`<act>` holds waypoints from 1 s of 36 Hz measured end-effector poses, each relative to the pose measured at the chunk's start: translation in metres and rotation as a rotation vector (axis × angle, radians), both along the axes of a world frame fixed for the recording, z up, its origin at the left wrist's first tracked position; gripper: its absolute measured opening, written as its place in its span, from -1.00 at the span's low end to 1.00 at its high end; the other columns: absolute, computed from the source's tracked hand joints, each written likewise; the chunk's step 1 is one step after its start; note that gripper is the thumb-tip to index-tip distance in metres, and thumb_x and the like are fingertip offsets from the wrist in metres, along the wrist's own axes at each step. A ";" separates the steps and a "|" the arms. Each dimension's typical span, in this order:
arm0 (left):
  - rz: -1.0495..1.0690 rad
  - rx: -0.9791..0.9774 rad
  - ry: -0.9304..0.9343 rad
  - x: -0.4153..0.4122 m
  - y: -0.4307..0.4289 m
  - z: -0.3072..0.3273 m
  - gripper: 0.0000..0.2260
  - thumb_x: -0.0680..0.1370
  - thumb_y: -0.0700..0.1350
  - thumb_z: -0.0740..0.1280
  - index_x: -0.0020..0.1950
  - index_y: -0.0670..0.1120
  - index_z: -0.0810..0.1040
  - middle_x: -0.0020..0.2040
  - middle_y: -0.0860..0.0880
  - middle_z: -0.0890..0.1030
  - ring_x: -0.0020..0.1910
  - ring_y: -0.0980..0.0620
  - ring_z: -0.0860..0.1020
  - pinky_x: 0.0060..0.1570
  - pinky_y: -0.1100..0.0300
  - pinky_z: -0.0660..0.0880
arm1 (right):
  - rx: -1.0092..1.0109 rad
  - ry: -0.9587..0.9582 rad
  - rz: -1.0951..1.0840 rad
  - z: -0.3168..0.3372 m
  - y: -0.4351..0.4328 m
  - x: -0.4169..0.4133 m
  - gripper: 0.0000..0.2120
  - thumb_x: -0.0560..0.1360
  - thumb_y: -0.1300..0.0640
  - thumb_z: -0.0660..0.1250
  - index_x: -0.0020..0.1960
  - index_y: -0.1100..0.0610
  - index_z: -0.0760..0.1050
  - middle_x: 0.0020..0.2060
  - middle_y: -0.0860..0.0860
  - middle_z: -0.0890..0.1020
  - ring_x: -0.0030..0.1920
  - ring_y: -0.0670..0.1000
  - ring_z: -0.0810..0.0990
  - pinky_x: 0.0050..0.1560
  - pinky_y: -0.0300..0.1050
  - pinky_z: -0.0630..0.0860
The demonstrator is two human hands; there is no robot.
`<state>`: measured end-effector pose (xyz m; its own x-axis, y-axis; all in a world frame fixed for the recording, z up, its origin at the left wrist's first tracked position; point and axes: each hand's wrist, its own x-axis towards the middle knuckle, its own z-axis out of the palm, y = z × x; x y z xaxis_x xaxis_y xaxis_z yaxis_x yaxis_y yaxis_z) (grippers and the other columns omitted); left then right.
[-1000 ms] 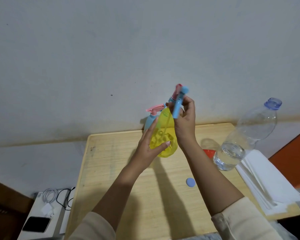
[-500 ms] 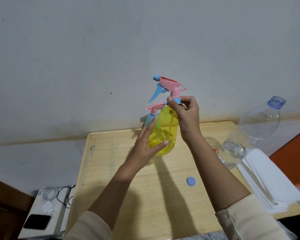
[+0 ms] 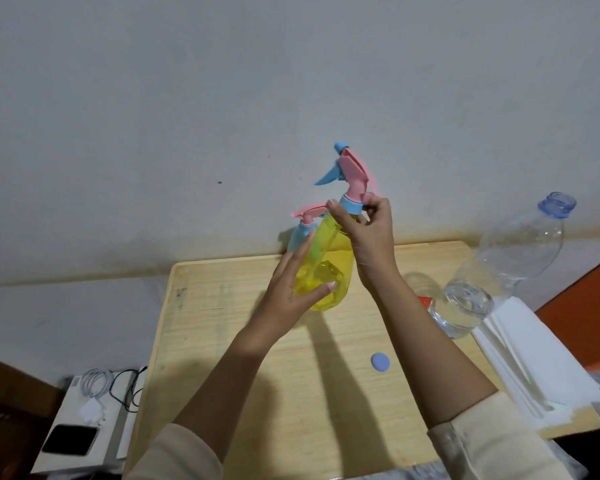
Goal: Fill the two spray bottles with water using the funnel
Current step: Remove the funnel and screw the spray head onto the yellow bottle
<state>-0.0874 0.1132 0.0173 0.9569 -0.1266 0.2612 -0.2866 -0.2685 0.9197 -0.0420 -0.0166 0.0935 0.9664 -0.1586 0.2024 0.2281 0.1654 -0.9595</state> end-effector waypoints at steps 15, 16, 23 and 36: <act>0.040 -0.053 0.017 0.000 0.002 -0.002 -0.32 0.45 0.10 0.41 0.43 0.41 0.11 0.48 0.21 0.22 0.44 0.30 0.21 0.36 0.17 0.32 | -0.048 0.070 0.103 0.002 0.011 0.001 -0.79 0.55 0.03 0.27 0.13 0.11 0.48 0.05 0.07 0.59 0.05 0.01 0.57 0.16 -0.05 0.49; 0.043 -0.054 0.014 -0.001 0.001 -0.001 -0.32 0.44 0.10 0.41 0.43 0.40 0.11 0.48 0.22 0.23 0.43 0.32 0.20 0.35 0.21 0.31 | -0.031 0.073 0.056 0.002 0.012 0.001 -0.75 0.50 -0.01 0.33 0.11 0.09 0.47 0.10 0.11 0.59 0.09 0.04 0.58 0.23 0.01 0.48; 0.064 -0.027 0.016 -0.002 0.001 0.001 -0.30 0.41 0.18 0.39 0.44 0.42 0.09 0.41 0.31 0.24 0.41 0.33 0.22 0.33 0.19 0.32 | -0.102 0.035 0.068 0.004 0.015 -0.002 -0.74 0.58 0.03 0.21 0.17 0.14 0.51 0.06 0.00 0.64 0.15 0.05 0.58 0.27 0.11 0.46; -0.133 -0.032 0.146 0.002 0.008 0.020 -0.05 0.24 0.12 0.56 0.47 0.35 0.05 0.48 0.21 0.23 0.42 0.19 0.30 0.39 -0.03 0.33 | 0.046 0.002 0.287 0.010 0.000 -0.002 -0.82 0.60 0.17 0.14 0.06 0.17 0.50 -0.16 0.01 0.65 -0.11 -0.03 0.63 0.01 -0.11 0.55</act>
<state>-0.0855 0.1213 0.0372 0.9602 -0.2488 0.1267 -0.1806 -0.2073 0.9615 -0.0444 -0.0168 0.1031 0.9735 0.1125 0.1989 0.1633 0.2664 -0.9499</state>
